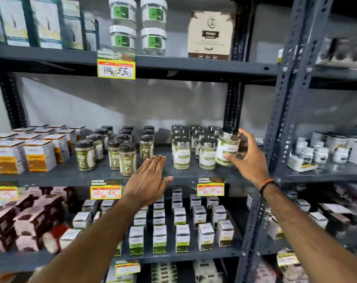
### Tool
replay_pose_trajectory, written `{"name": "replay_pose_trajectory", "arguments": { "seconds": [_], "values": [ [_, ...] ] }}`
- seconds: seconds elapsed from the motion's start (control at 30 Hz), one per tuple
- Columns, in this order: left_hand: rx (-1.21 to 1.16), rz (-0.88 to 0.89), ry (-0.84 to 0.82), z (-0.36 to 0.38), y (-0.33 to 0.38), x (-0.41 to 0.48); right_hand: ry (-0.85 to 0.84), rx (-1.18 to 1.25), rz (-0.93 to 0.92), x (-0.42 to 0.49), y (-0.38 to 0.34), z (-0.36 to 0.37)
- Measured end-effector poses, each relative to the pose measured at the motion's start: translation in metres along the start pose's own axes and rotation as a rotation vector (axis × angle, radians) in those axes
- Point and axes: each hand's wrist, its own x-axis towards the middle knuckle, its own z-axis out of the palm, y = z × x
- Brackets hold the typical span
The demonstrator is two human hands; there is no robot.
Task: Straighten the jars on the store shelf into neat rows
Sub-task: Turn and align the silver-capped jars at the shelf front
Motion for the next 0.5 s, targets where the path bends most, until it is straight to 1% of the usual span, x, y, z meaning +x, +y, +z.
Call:
{"name": "replay_pose_trajectory", "arguments": {
  "seconds": [0.2, 0.33, 0.5],
  "values": [
    [0.028, -0.027, -0.093, 0.031, 0.001, 0.036, -0.049, -0.081, 0.076, 0.008, 0.042, -0.009],
    [0.011, -0.081, -0.150, 0.045, -0.003, 0.046, -0.053, -0.124, 0.121, 0.008, 0.067, -0.002],
    [0.010, -0.058, -0.195, 0.053, -0.003, 0.048, -0.038, -0.128, 0.174, 0.010, 0.085, 0.005]
  ]
}}
